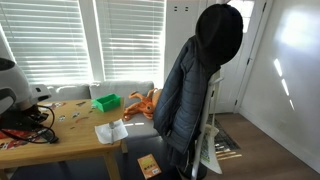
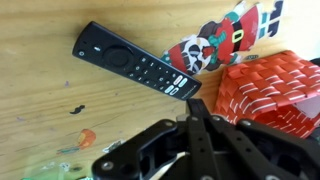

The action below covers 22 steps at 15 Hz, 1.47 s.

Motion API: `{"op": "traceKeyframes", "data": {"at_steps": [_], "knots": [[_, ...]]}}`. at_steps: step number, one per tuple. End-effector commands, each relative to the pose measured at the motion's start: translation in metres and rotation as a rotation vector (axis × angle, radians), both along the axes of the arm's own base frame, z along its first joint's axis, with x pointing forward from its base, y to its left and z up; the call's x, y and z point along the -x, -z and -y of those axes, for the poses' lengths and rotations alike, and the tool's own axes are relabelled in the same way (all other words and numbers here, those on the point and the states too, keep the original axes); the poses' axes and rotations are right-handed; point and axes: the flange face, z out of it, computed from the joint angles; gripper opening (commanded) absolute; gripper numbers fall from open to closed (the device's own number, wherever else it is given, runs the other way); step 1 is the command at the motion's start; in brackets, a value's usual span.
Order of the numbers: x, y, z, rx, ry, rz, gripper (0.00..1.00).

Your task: Press the button on the remote

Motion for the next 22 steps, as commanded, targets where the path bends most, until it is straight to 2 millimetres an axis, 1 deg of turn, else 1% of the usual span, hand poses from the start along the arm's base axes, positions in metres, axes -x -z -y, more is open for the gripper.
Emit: {"op": "traceKeyframes", "data": {"at_steps": [1,8,16,22], "knots": [[-0.016,0.008,0.0,-0.029,0.012,-0.012,0.0],[-0.026,0.026,0.004,-0.046,0.036,-0.047,0.0],[-0.027,0.037,0.011,-0.044,0.047,-0.096,0.0],[-0.028,0.04,0.014,-0.043,0.053,-0.091,0.0]]}}
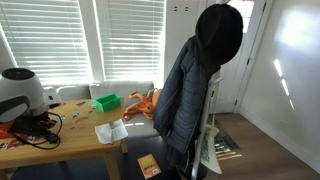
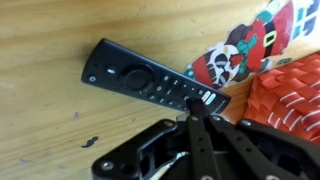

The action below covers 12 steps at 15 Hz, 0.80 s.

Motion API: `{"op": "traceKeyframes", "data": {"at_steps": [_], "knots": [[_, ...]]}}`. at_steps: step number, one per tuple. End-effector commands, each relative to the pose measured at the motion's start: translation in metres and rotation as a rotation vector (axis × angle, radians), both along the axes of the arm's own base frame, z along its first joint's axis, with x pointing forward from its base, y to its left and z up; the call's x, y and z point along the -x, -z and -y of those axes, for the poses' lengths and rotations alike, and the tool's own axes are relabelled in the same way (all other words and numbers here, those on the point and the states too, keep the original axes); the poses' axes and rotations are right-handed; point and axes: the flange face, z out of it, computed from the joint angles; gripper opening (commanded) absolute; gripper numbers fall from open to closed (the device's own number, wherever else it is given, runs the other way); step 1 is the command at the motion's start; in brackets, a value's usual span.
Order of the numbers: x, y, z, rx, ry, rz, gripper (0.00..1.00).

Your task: Press the button on the remote

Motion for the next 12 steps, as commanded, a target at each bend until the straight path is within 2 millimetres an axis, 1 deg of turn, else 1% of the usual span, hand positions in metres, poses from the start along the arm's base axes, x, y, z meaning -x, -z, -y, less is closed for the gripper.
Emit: {"op": "traceKeyframes", "data": {"at_steps": [1,12], "knots": [[-0.0043,0.0004,0.0019,-0.014,-0.01,0.0,0.0],[-0.0066,0.0044,0.0018,-0.033,-0.013,0.015,0.0]]}}
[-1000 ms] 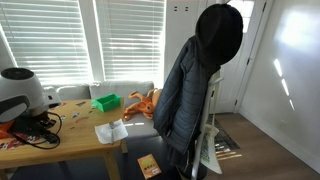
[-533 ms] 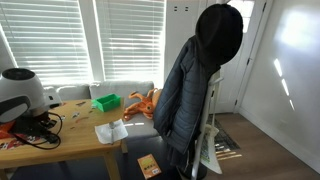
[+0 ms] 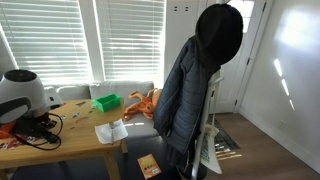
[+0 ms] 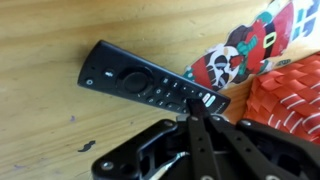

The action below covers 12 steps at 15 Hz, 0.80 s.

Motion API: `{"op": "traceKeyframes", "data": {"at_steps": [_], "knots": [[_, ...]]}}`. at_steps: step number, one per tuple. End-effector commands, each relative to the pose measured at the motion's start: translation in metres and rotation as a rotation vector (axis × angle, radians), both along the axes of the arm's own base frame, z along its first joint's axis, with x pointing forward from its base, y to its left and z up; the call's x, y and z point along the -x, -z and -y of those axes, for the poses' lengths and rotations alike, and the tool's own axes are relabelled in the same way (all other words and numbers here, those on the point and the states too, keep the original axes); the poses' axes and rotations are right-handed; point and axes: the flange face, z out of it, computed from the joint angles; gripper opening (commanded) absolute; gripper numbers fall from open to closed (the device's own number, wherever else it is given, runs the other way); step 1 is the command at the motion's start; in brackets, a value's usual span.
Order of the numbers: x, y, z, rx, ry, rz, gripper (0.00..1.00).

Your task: Press the button on the remote

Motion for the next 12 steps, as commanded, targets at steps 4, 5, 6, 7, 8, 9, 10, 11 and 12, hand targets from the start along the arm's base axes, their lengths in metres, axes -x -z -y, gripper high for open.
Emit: {"op": "traceKeyframes", "data": {"at_steps": [4,5,6,7,8,9,10,11,12], "knots": [[-0.0061,0.0,0.0016,-0.013,-0.009,0.019,0.0],[-0.0062,-0.0001,0.0019,-0.013,-0.009,0.02,0.0],[-0.0062,0.0,0.0019,-0.012,-0.01,0.02,0.0],[-0.0061,0.0002,0.002,-0.01,-0.011,0.02,0.0],[-0.0062,0.0002,0.002,-0.01,-0.012,0.021,0.0],[-0.0062,0.0004,0.0022,-0.01,-0.012,0.021,0.0],[-0.0063,0.0004,0.0024,-0.009,-0.013,0.022,0.0],[-0.0064,0.0005,0.0027,-0.009,-0.013,0.023,0.0],[-0.0065,0.0006,0.0029,-0.008,-0.013,0.024,0.0]]}}
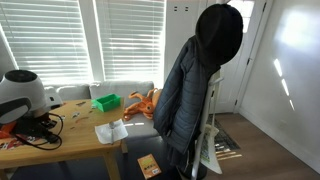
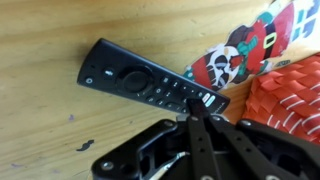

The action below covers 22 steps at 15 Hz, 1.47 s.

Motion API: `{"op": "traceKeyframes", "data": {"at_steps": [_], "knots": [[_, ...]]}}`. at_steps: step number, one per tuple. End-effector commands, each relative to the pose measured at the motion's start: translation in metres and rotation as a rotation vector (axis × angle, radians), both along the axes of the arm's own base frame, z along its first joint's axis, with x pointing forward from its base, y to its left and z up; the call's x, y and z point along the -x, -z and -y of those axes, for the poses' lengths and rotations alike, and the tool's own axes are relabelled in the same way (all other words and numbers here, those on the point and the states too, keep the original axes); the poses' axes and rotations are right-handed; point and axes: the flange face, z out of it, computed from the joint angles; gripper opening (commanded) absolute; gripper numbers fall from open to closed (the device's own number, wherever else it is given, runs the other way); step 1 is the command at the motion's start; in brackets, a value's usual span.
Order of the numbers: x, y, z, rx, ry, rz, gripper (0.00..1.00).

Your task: Press the button on the remote

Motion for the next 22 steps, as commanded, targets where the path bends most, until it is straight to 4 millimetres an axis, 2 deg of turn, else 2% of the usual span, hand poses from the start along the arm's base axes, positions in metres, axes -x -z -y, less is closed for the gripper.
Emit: {"op": "traceKeyframes", "data": {"at_steps": [1,17,22], "knots": [[-0.006,0.0,0.003,-0.006,-0.002,0.018,0.0],[-0.01,0.006,0.002,-0.011,-0.012,0.024,0.0],[-0.01,0.015,0.002,-0.012,-0.015,0.009,0.0]]}}
